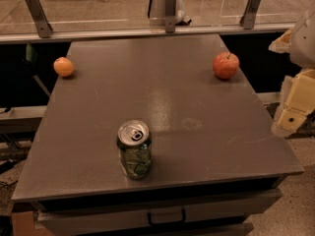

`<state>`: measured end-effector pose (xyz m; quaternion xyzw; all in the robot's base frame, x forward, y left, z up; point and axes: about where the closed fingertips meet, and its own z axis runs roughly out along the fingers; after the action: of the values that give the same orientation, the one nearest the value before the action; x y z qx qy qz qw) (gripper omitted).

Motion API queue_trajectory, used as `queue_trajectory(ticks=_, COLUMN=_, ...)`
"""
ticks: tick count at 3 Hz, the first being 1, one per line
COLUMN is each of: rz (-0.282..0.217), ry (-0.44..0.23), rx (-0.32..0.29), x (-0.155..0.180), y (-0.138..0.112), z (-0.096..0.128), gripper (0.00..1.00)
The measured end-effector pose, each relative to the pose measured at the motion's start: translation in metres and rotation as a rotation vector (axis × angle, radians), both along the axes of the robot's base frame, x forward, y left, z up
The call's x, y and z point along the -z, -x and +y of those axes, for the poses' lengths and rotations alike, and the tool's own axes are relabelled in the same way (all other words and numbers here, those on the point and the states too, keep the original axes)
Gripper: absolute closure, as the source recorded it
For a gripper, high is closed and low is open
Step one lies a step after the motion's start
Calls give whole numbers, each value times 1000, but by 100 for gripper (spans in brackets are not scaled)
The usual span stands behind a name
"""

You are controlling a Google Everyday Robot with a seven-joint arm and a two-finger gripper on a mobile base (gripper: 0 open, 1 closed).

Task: Move green can near orange

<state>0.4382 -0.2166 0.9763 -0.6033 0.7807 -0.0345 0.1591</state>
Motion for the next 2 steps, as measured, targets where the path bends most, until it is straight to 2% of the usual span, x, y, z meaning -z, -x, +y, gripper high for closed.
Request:
queue_trajectory(ticks=1, rz=0, ry=0, rx=0, x=0, y=0, z=0, gripper=0)
queue_trajectory(ticks=2, rz=15, ry=-79, rx=-60, x=15, y=-9, z=25, gripper=0)
